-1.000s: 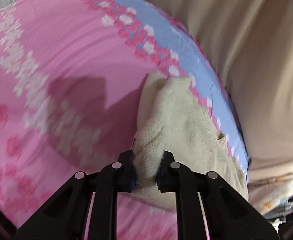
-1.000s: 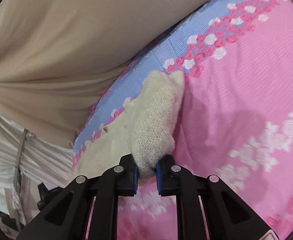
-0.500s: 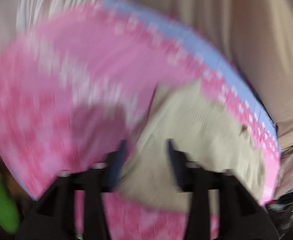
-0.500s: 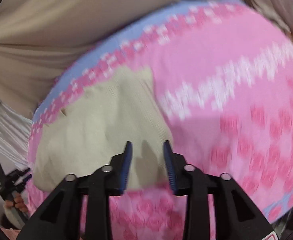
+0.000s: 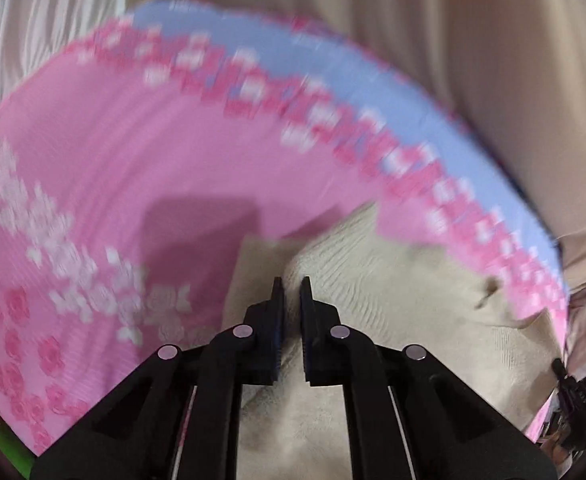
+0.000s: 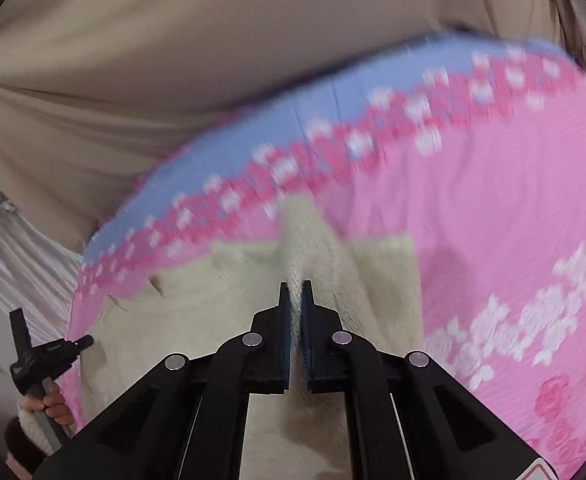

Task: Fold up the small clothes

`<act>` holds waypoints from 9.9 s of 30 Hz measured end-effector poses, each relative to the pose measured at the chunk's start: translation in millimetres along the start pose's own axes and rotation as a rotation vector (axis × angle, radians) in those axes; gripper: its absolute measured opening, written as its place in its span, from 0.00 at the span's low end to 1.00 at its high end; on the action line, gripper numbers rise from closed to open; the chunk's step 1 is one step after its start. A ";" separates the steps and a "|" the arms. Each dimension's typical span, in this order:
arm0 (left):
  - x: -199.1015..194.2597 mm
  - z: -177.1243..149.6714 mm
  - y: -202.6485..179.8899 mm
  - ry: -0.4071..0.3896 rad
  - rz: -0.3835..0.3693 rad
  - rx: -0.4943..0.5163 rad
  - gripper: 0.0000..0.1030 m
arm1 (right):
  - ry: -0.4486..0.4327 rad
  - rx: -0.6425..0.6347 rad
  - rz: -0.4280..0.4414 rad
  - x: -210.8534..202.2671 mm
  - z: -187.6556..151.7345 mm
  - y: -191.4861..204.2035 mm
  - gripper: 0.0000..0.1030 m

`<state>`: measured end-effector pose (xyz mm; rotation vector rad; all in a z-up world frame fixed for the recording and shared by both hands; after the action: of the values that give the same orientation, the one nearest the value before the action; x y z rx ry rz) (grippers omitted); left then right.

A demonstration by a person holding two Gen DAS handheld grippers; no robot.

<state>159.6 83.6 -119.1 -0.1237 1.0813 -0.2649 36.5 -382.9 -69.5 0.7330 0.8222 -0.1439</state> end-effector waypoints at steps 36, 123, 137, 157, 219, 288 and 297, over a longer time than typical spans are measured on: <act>4.5 -77.9 51.9 0.109 0.092 -0.191 0.38 | 0.382 -0.318 -0.018 83.1 -121.9 128.0 0.09; -97.3 -97.7 -113.2 -0.124 -0.083 0.108 0.85 | 0.327 0.053 0.197 28.8 -46.9 46.2 0.14; -42.9 -137.4 -176.0 0.151 -0.298 0.206 0.87 | 0.173 0.191 0.092 -38.3 -54.5 -79.0 0.44; 2.6 -177.0 -172.3 0.281 -0.560 -0.291 0.48 | 0.215 0.117 0.198 -50.1 -53.8 -61.1 0.13; -31.4 -122.4 -182.5 0.067 0.130 0.368 0.76 | 0.430 -0.142 0.100 37.3 -116.0 64.8 0.04; 7.1 -140.1 -259.0 0.113 0.012 0.454 0.77 | 0.243 -0.048 -0.068 -44.1 -88.6 -59.6 0.22; -0.2 -147.6 -260.6 0.114 0.016 0.468 0.78 | 0.294 -0.022 -0.091 -25.6 -105.0 -73.6 0.29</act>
<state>-10.7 -162.6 -128.4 0.3214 1.1063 -0.5081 -74.3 -374.3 -138.6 0.7058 1.1368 -0.1094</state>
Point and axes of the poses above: each gripper's, at about its wrist camera, not at the fingertips, and x roughly the way its jaws point, y to its left, z to its top, the point moved 3 cm from there along x, roughly the way its jaws point, and after that the axes turned 9 degrees about x, right-handed, at the moved point
